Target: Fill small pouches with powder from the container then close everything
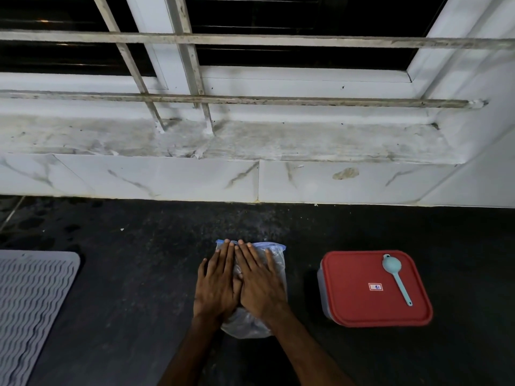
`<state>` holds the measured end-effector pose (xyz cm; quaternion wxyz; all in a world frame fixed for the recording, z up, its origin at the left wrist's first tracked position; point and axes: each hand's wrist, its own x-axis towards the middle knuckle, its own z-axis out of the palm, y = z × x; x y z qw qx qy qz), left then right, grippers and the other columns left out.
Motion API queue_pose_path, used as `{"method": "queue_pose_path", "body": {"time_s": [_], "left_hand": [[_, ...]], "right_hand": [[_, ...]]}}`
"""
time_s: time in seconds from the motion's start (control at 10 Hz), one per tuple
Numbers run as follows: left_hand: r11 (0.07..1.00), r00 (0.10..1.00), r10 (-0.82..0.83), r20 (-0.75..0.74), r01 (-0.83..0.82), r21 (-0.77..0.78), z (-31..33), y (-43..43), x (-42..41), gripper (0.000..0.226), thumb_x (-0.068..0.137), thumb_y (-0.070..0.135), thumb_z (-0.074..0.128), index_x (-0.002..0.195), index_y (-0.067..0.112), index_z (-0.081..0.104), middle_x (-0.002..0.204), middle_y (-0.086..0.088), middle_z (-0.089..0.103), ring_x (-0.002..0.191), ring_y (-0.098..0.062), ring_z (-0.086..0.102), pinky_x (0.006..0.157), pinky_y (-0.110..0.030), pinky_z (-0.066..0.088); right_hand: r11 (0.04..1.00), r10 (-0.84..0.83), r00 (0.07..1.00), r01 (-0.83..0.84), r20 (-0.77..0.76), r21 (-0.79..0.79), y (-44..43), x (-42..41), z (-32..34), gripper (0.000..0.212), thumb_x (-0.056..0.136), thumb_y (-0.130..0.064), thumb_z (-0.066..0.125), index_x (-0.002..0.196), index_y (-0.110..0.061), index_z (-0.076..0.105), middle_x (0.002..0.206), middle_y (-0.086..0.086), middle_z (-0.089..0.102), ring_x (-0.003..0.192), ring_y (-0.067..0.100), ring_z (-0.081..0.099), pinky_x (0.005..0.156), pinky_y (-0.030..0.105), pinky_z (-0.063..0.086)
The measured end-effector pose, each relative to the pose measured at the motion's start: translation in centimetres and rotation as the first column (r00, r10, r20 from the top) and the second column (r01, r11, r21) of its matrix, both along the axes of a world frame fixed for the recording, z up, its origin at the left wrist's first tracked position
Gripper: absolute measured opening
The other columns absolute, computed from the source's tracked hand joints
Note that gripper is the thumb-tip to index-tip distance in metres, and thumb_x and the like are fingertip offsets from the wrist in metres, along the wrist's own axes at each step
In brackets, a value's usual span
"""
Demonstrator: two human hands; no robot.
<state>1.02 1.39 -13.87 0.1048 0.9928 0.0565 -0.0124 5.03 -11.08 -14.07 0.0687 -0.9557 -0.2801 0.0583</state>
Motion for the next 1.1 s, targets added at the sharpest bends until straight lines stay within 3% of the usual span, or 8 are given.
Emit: {"method": "queue_pose_path", "body": {"time_s": [0.1,0.2,0.4,0.5,0.7,0.8,0.9,1.1], "left_hand": [[1.0,1.0,0.003,0.018,-0.003,-0.008,-0.2,-0.1,-0.3,0.065,0.091,0.039,0.031,0.149,0.011,0.035,0.157,-0.005,0.031,0.138,-0.021,0.041,0.109,-0.042,0.03],[1.0,1.0,-0.007,-0.003,0.007,0.003,-0.2,0.0,-0.3,0.064,0.092,0.04,0.031,0.15,0.013,0.034,0.158,-0.004,0.03,0.136,-0.021,0.044,0.107,-0.043,0.034],[0.998,0.999,0.015,-0.046,-0.013,0.054,0.6,-0.2,0.0,0.062,0.095,0.041,0.029,0.15,0.013,0.035,0.157,-0.004,0.033,0.133,-0.022,0.047,0.096,-0.045,0.041],[0.998,0.998,0.042,-0.04,-0.041,0.048,0.6,-0.3,-0.2,0.063,0.096,0.043,0.037,0.151,0.013,0.031,0.159,-0.004,0.028,0.138,-0.022,0.042,0.101,-0.049,0.039],[0.998,0.997,0.047,-0.054,-0.045,0.044,1.1,-0.5,-0.2,0.068,0.089,0.039,0.035,0.151,0.013,0.031,0.158,-0.004,0.031,0.138,-0.021,0.041,0.105,-0.055,0.037],[0.997,0.996,0.061,-0.064,-0.057,0.054,1.4,-0.7,-0.4,0.068,0.088,0.038,0.038,0.151,0.014,0.032,0.158,-0.002,0.032,0.139,-0.019,0.041,0.108,-0.057,0.031],[0.996,0.993,0.06,-0.098,-0.054,0.067,1.6,-0.7,-0.5,0.068,0.087,0.039,0.035,0.151,0.014,0.033,0.157,-0.002,0.033,0.139,-0.02,0.042,0.111,-0.059,0.022],[0.991,0.998,0.055,-0.028,-0.051,0.121,4.1,-1.4,0.2,0.065,0.089,0.04,0.031,0.146,0.01,0.042,0.151,-0.006,0.043,0.128,-0.027,0.054,0.109,-0.063,0.018]], "right_hand": [[0.999,0.035,0.999,-0.035,0.006,0.003,0.3,-0.2,0.4,0.069,0.093,-0.041,0.031,0.155,-0.015,0.016,0.163,0.002,0.016,0.15,0.018,0.013,0.117,0.05,0.01],[0.999,0.032,0.999,-0.032,-0.009,0.017,0.7,-0.3,0.7,0.065,0.093,-0.038,0.028,0.153,-0.015,0.026,0.16,0.002,0.027,0.148,0.016,0.023,0.117,0.048,0.009],[1.0,-0.029,0.997,0.028,-0.074,-0.011,0.5,0.0,0.4,0.068,0.09,-0.044,0.03,0.153,-0.017,0.028,0.159,0.0,0.03,0.146,0.015,0.027,0.117,0.049,0.008],[0.989,-0.138,0.989,0.141,-0.043,0.053,-0.3,-0.3,0.2,0.066,0.092,-0.044,0.031,0.151,-0.014,0.031,0.158,0.002,0.032,0.147,0.016,0.026,0.117,0.048,0.011],[0.878,-0.454,0.886,0.463,-0.099,0.121,-2.0,-0.8,0.1,0.067,0.095,-0.048,0.016,0.156,-0.02,0.013,0.163,-0.007,0.013,0.15,0.009,0.009,0.118,0.044,-0.01],[0.819,-0.54,0.825,0.561,-0.168,0.12,-1.7,-0.9,0.6,0.067,0.097,-0.049,0.023,0.156,-0.019,0.007,0.163,-0.005,0.006,0.151,0.016,0.004,0.118,0.046,-0.01],[0.846,-0.502,0.838,0.528,-0.215,0.081,-2.1,-0.7,1.6,0.078,0.087,-0.056,-0.001,0.156,-0.02,-0.001,0.164,-0.004,-0.003,0.151,0.017,-0.004,0.118,0.044,-0.01],[0.884,-0.424,0.886,0.45,-0.188,0.128,-2.5,0.1,4.6,0.088,0.078,-0.061,-0.012,0.154,-0.018,-0.005,0.162,0.003,-0.014,0.15,0.021,-0.011,0.119,0.043,-0.008]]}}
